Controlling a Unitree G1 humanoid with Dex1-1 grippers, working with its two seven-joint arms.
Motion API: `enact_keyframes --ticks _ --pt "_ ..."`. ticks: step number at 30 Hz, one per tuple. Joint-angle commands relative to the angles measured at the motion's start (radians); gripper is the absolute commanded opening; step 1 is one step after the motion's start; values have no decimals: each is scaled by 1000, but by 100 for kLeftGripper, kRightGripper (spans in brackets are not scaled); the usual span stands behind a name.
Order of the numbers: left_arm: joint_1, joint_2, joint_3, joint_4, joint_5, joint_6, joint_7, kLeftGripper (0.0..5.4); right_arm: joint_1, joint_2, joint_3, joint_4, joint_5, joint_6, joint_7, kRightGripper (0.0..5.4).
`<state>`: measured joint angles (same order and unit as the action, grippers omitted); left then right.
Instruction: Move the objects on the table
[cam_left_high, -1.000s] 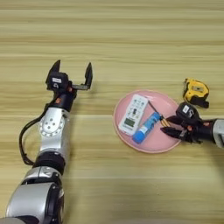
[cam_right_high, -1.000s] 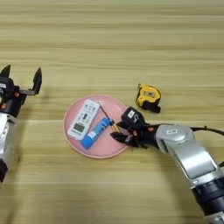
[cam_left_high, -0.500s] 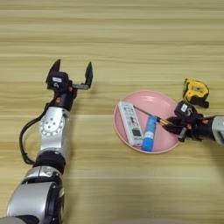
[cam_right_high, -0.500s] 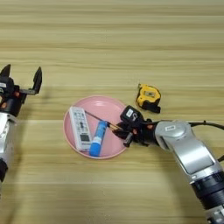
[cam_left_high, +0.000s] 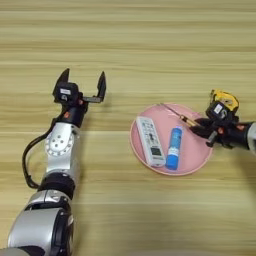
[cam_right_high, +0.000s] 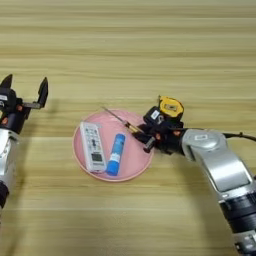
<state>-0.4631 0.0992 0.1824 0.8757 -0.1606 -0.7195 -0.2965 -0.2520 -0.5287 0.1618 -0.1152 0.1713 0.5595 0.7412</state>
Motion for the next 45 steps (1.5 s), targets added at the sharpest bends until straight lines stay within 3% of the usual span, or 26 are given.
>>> enact_keyframes --ticks 1,7,15,30,45 --pt "-12 5 0 9 1 -3 -2 540 -23 16 -48 -30 30 13 -26 84" --pt "-14 6 0 11 0 -3 -3 540 -29 31 -104 -10 51 23 -71 84" --pt "-15 9 1 13 -1 -3 -6 540 -36 21 -126 122 19 -4 -121 84" --pt "-20 7 1 18 0 -5 -9 540 23 -10 -124 171 10 -34 -83 83" --pt "-23 9 1 20 1 -6 -7 540 24 0 -102 202 1 -42 -68 83"
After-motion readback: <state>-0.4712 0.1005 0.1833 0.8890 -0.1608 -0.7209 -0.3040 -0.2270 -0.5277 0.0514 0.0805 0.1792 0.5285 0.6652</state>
